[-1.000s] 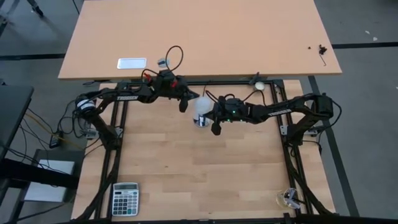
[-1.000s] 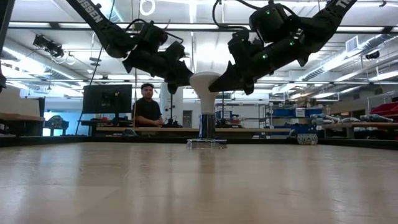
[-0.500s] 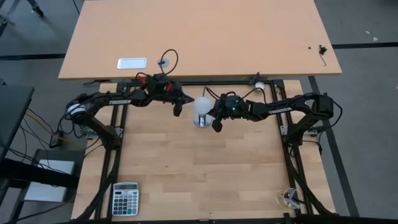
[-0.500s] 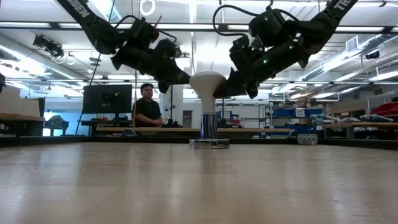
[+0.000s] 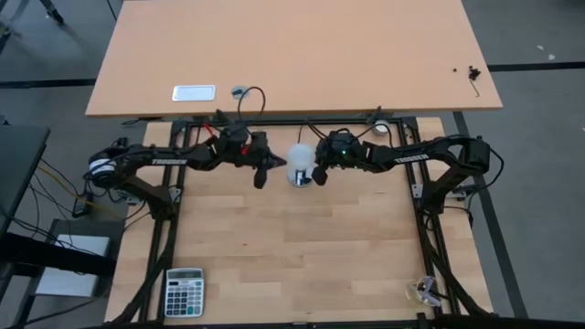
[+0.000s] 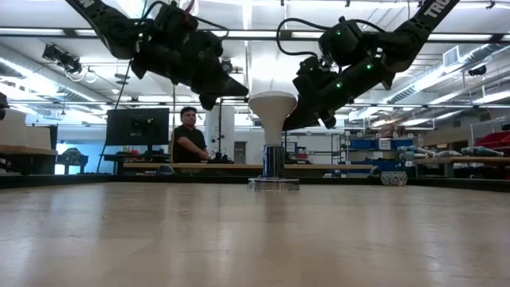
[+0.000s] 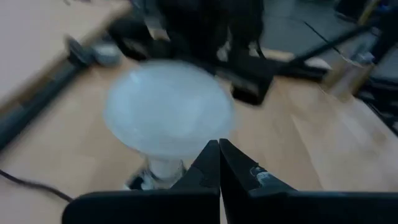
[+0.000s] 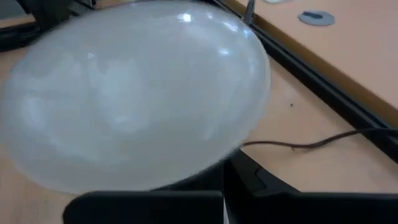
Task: Screw lightbulb
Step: Remove the lightbulb from the silver lamp socket
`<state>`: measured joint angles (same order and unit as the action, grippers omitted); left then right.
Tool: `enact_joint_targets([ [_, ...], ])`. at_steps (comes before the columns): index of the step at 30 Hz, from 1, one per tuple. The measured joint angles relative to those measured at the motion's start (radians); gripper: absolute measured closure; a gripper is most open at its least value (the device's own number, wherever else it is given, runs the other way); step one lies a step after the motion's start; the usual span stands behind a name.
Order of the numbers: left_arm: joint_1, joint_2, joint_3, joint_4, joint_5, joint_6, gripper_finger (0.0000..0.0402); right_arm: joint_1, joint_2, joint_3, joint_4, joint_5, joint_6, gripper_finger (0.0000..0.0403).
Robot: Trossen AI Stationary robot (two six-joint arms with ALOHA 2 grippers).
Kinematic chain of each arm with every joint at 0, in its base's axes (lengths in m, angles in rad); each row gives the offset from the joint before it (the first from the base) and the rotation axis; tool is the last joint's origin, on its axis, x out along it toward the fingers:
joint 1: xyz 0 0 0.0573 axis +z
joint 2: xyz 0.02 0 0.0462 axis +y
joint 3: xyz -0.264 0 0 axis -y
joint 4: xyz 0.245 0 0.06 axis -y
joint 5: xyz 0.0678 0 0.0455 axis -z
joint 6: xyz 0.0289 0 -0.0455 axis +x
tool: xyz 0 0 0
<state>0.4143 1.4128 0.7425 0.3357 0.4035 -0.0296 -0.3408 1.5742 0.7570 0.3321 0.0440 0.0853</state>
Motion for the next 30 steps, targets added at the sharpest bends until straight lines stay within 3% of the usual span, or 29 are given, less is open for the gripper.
enact_joint_targets([
  [6,0.021,-0.008,0.010,0.057,-0.156,-0.029,0.0402,0.017,0.000,0.000,-0.042,-0.006,0.001,0.0398],
  [9,0.050,-0.007,0.018,0.054,-0.183,-0.036,0.0402,0.034,0.000,0.000,-0.043,-0.009,0.001,0.0398],
  [25,0.096,0.131,0.066,0.139,-0.125,-0.024,0.0402,0.088,-0.142,-0.002,-0.192,-0.030,0.027,0.0398],
  [30,0.097,0.152,0.069,0.178,-0.095,-0.024,0.0402,0.120,-0.156,-0.002,-0.133,-0.072,0.026,0.0398],
])
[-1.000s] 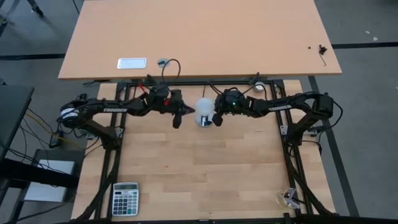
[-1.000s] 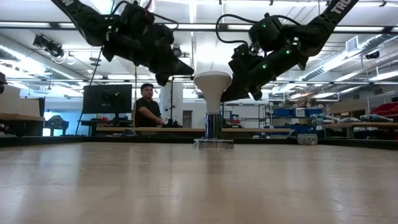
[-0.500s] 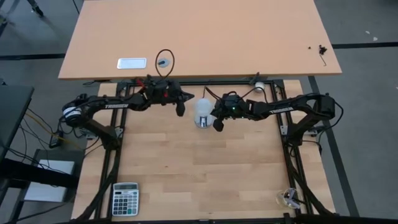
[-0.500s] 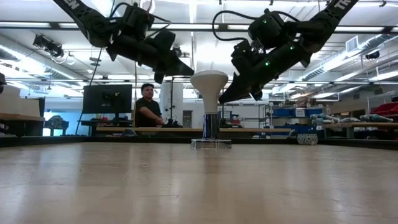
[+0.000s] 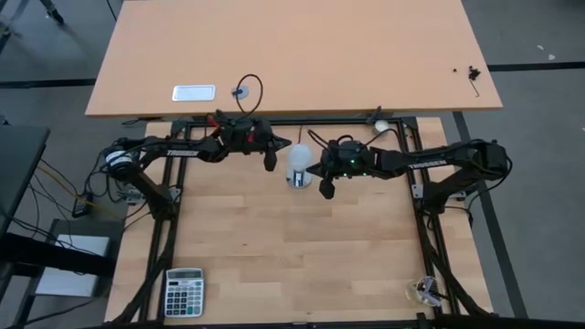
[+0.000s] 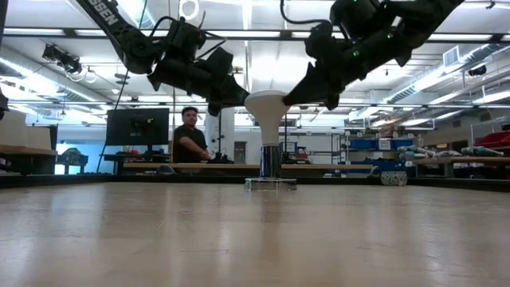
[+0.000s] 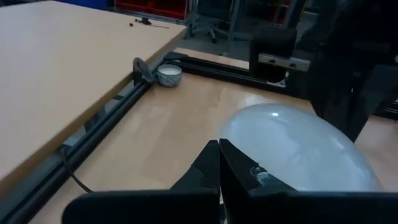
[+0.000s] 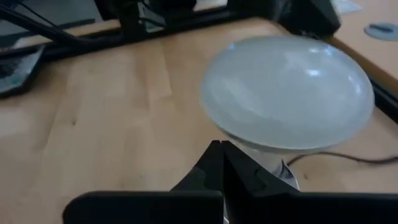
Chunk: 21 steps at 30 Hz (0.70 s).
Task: Screw lightbulb
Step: Remove the lightbulb from the silver lamp socket
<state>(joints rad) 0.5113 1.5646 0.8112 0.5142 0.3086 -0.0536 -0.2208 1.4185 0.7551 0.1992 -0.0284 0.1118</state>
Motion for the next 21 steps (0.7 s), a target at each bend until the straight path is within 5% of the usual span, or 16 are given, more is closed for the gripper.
enact_joint_targets([
  [16,-0.008,-0.006,0.000,-0.007,0.159,-0.004,0.0402,-0.042,0.002,0.000,-0.016,0.002,-0.015,0.0398],
  [21,-0.011,-0.019,-0.001,-0.014,0.084,0.013,0.0402,-0.056,0.002,0.000,-0.030,0.017,-0.018,0.0398],
])
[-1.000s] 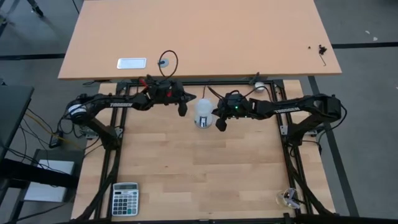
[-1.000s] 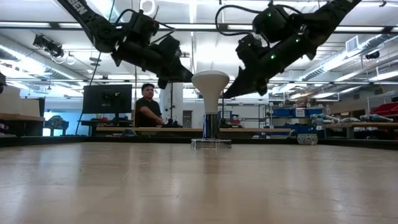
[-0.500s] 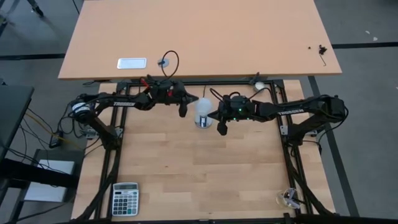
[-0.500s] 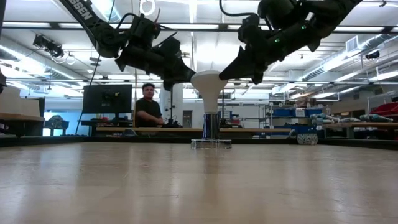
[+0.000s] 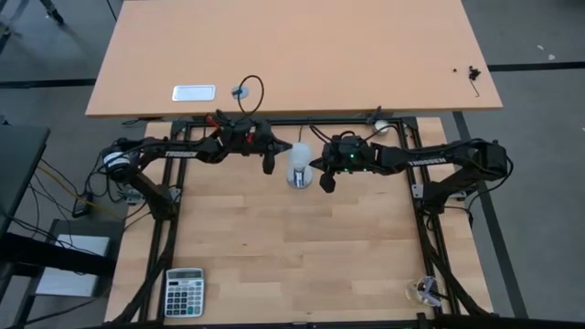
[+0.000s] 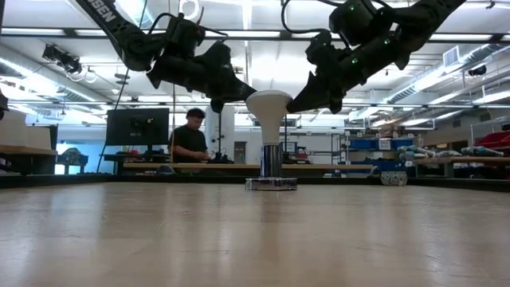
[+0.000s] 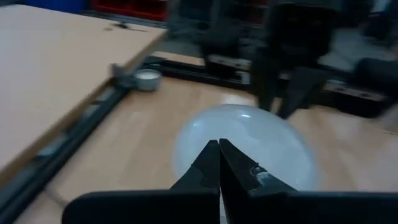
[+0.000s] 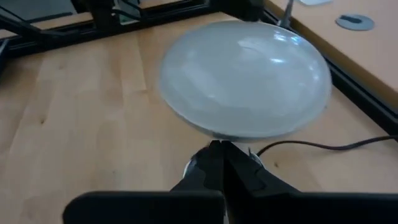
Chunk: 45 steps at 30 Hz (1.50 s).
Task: Screw lightbulb
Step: Remove the lightbulb from the silver lamp socket
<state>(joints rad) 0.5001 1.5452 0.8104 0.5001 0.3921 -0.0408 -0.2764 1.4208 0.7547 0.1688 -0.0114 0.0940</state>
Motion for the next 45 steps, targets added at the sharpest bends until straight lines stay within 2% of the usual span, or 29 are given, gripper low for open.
enact_joint_targets([
  [2,0.009,-0.002,0.000,-0.002,-0.062,0.003,0.0402,0.000,0.000,0.000,-0.004,0.001,0.000,0.0398],
  [6,0.034,-0.002,-0.001,-0.013,-0.089,-0.019,0.0402,0.007,0.000,0.000,-0.005,-0.007,0.001,0.0398],
  [19,0.031,-0.001,-0.001,-0.017,-0.063,-0.014,0.0402,0.069,-0.001,0.000,0.067,-0.035,0.015,0.0398],
  [45,-0.014,-0.007,0.001,-0.066,-0.025,0.006,0.0402,0.001,-0.002,0.000,0.022,-0.049,0.010,0.0398],
])
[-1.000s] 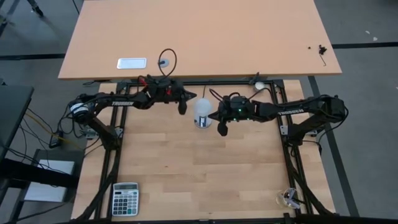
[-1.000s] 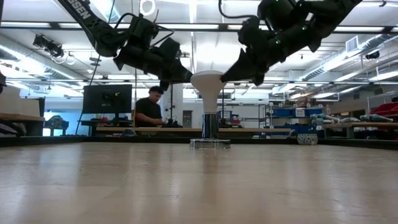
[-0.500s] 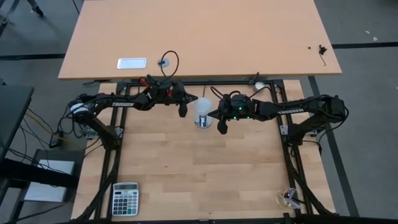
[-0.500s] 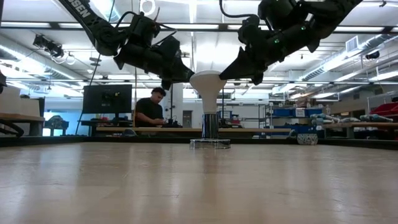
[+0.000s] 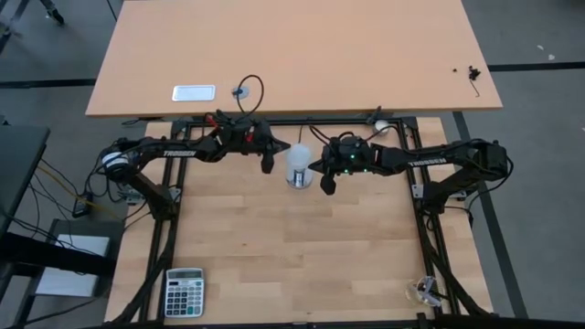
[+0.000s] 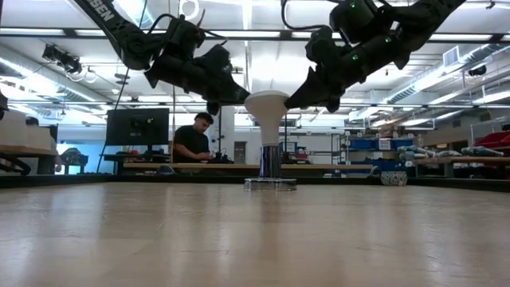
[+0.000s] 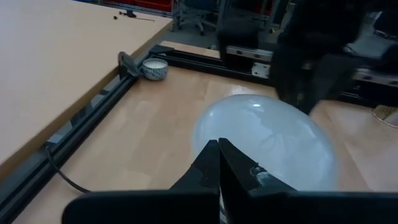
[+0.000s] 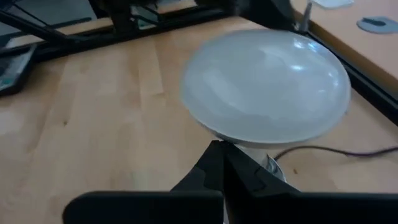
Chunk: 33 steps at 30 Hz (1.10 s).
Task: Screw lightbulb
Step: Remove the lightbulb from the silver lamp socket
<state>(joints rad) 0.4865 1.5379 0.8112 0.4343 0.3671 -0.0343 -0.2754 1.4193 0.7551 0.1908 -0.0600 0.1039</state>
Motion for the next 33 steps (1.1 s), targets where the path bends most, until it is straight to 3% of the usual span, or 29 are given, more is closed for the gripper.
enact_joint_targets([
  [13,-0.033,-0.031,-0.002,-0.058,0.071,-0.022,0.0402,-0.062,0.001,-0.001,-0.029,0.109,0.016,0.0398],
  [20,-0.062,-0.044,-0.004,-0.073,0.063,-0.018,0.0402,-0.100,0.000,0.000,-0.040,0.100,-0.019,0.0396],
  [26,-0.062,-0.051,-0.004,-0.063,0.047,-0.016,0.0402,-0.129,-0.023,0.001,-0.158,0.092,-0.043,0.0374],
  [30,-0.061,-0.052,-0.004,-0.055,0.047,-0.015,0.0402,-0.147,-0.026,-0.031,-0.168,-0.021,-0.060,0.0361],
  [33,-0.061,-0.052,-0.003,-0.046,0.046,-0.015,0.0402,-0.152,-0.026,-0.105,-0.050,-0.115,-0.056,0.0356],
])
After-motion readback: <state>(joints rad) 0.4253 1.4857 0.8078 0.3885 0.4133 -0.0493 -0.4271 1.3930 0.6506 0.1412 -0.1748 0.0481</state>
